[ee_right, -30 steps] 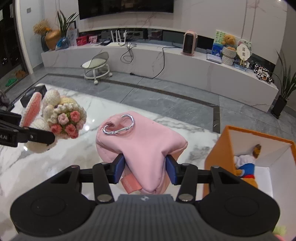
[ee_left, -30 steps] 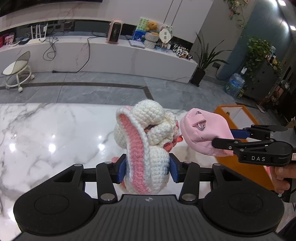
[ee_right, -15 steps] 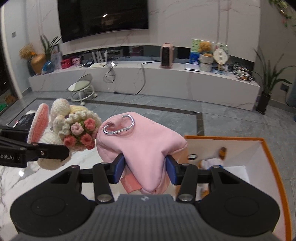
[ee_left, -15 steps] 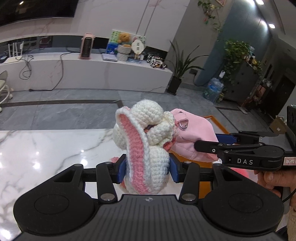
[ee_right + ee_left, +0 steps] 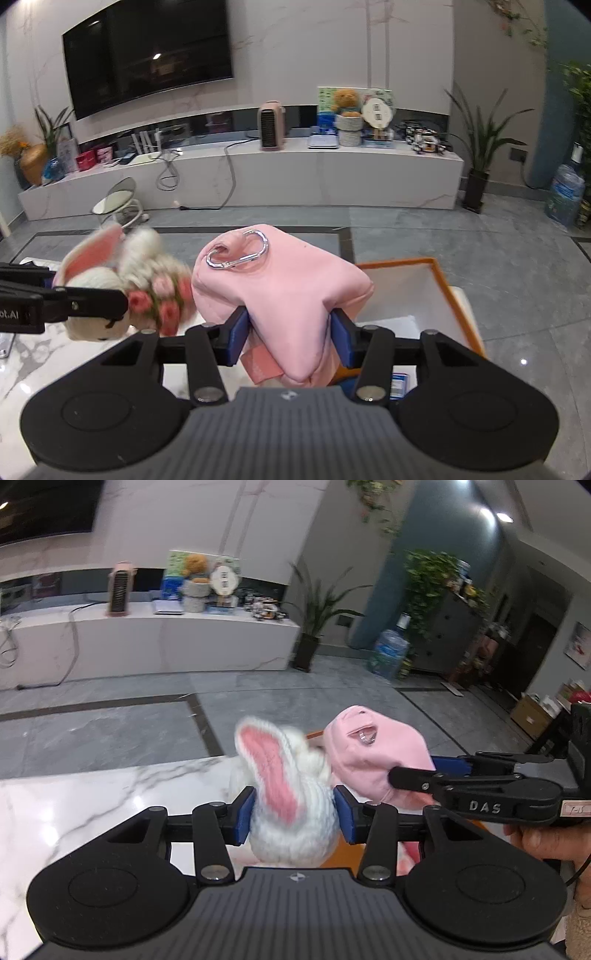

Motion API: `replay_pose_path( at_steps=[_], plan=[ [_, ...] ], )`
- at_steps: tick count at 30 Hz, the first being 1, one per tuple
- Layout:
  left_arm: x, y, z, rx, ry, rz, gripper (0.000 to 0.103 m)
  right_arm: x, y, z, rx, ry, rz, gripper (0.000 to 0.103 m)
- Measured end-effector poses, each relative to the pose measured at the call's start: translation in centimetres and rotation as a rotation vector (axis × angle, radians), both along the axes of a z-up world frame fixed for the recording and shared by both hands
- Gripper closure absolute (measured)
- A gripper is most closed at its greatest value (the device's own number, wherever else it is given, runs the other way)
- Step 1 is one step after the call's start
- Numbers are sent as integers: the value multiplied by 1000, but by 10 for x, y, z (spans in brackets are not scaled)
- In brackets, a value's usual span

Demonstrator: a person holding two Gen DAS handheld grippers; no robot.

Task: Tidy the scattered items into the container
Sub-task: 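Carry the crocheted bunny and pink pouch over the orange box with both tools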

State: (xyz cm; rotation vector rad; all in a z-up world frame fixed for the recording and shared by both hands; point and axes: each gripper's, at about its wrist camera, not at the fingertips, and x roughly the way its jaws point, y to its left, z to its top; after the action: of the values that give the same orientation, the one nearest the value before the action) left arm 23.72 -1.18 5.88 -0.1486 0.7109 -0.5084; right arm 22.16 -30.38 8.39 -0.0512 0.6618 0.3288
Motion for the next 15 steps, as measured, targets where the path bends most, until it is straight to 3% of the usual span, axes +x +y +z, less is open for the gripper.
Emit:
replay_pose_path(
  at_steps=[8, 15],
  plan=[
    [13, -54, -1, -36, 18, -79, 57, 5, -52, -4, 22, 19, -112, 52],
    [21, -95, 10, 9, -1, -113, 57, 6, -79, -7, 51, 26, -141, 52]
  ],
)
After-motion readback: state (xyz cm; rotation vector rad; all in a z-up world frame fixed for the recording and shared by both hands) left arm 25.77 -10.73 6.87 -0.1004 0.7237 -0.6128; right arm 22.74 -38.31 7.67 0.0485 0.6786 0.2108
